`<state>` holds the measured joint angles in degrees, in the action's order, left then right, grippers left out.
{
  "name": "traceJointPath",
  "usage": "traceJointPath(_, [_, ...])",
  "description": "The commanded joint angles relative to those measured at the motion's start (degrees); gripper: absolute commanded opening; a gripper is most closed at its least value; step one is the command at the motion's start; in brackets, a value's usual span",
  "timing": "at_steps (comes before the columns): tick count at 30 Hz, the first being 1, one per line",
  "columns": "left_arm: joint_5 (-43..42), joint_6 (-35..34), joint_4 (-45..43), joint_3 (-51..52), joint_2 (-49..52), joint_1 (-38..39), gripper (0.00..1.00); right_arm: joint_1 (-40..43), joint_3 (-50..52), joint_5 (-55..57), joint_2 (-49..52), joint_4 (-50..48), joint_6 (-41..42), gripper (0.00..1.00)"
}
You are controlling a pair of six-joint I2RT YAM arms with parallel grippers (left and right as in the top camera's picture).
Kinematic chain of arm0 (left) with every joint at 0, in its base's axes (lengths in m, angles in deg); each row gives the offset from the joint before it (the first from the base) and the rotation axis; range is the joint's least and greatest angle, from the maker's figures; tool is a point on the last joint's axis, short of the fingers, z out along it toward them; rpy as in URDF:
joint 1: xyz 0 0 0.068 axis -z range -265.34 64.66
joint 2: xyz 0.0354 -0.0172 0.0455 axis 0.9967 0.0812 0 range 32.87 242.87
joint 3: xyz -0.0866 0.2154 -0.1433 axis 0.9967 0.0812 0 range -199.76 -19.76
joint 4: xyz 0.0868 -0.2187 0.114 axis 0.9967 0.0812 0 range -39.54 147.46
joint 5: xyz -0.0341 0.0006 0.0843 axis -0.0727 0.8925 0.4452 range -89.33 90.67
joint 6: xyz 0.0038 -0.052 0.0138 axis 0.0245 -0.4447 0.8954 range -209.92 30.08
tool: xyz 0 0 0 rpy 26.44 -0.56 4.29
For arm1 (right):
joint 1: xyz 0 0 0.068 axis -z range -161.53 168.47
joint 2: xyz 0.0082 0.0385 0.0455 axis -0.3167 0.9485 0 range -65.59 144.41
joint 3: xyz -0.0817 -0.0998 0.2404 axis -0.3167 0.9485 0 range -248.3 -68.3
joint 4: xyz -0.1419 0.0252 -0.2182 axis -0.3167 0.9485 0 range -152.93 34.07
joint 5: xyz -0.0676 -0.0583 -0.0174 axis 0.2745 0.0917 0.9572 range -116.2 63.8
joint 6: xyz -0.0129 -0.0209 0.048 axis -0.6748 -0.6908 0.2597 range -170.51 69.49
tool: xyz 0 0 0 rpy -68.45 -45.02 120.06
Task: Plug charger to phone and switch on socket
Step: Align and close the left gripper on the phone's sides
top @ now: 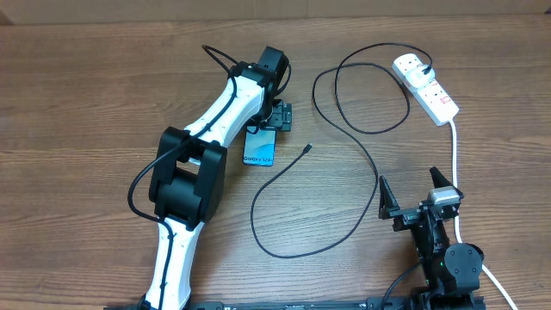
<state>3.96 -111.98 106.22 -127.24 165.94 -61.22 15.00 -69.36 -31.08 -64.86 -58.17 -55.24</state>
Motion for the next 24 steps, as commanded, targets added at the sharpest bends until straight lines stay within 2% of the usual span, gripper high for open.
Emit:
traceJointPath(1, [0.7, 0.9, -0.5, 0.3, 0.7, -0.1, 1.00, -0.3, 0.6, 0.5, -0.6, -0.2, -0.2, 1.00])
traceJointPath(24, [0.1, 2.4, -0.6, 0.8, 0.7, -0.1, 1.00, -0.3, 0.6, 0.5, -0.6, -0.2, -0.2, 1.00])
